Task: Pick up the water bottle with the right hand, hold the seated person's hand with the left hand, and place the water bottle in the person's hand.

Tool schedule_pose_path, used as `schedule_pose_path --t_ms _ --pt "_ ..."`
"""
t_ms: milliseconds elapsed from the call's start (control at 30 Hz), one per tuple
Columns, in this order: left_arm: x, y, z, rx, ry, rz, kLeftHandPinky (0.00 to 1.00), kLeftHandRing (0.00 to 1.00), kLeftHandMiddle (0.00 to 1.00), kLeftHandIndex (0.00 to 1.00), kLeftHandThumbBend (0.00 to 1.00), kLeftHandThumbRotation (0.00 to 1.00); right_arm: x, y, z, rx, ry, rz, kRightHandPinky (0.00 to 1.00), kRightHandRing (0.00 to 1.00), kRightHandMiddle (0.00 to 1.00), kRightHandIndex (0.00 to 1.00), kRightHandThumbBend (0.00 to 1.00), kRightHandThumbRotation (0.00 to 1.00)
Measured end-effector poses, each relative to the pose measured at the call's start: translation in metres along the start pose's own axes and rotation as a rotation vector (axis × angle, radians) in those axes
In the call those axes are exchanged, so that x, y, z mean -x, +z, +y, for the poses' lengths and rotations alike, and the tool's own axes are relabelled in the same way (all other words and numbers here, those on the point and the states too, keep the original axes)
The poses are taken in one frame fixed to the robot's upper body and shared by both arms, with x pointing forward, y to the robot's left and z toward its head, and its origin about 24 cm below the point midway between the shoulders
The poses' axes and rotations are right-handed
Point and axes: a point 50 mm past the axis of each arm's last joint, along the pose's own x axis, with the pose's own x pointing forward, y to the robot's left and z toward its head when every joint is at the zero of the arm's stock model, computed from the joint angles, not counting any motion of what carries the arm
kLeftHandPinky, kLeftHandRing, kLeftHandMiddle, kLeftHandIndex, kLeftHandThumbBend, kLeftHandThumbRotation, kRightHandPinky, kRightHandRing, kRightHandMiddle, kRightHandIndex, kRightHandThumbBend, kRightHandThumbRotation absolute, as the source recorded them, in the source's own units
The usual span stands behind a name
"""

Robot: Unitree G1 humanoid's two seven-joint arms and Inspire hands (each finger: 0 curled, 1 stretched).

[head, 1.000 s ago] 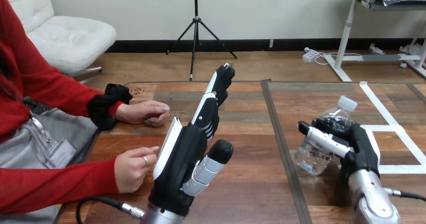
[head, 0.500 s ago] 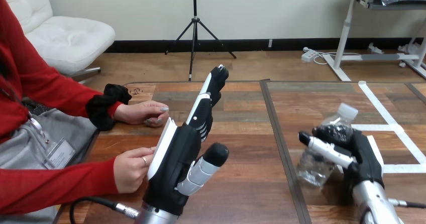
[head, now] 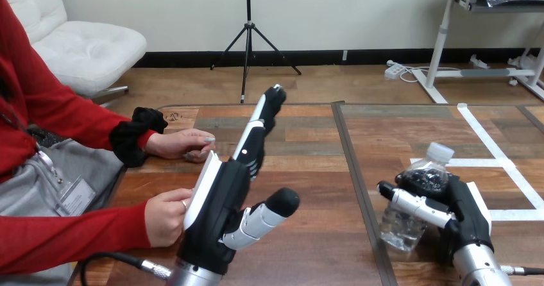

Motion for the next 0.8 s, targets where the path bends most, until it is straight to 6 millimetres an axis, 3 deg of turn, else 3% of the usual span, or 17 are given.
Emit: schedule_pose_path --t_ms 400,800 --pt "0.002 -0.005 0.011 -0.070 0.110 0.055 1.00 1.00 1.00 1.00 1.00 0.81 0.009 0.007 0.008 0.070 0.080 -0.039 0.32 0.36 0.40 0.40 0.81 0.00" --pt "0.008 -0.007 0.036 -0.170 0.236 0.073 0.93 0.94 0.93 0.95 1.00 0.65 0.014 0.022 0.020 0.114 0.163 -0.109 0.30 0.34 0.39 0.40 0.82 0.00"
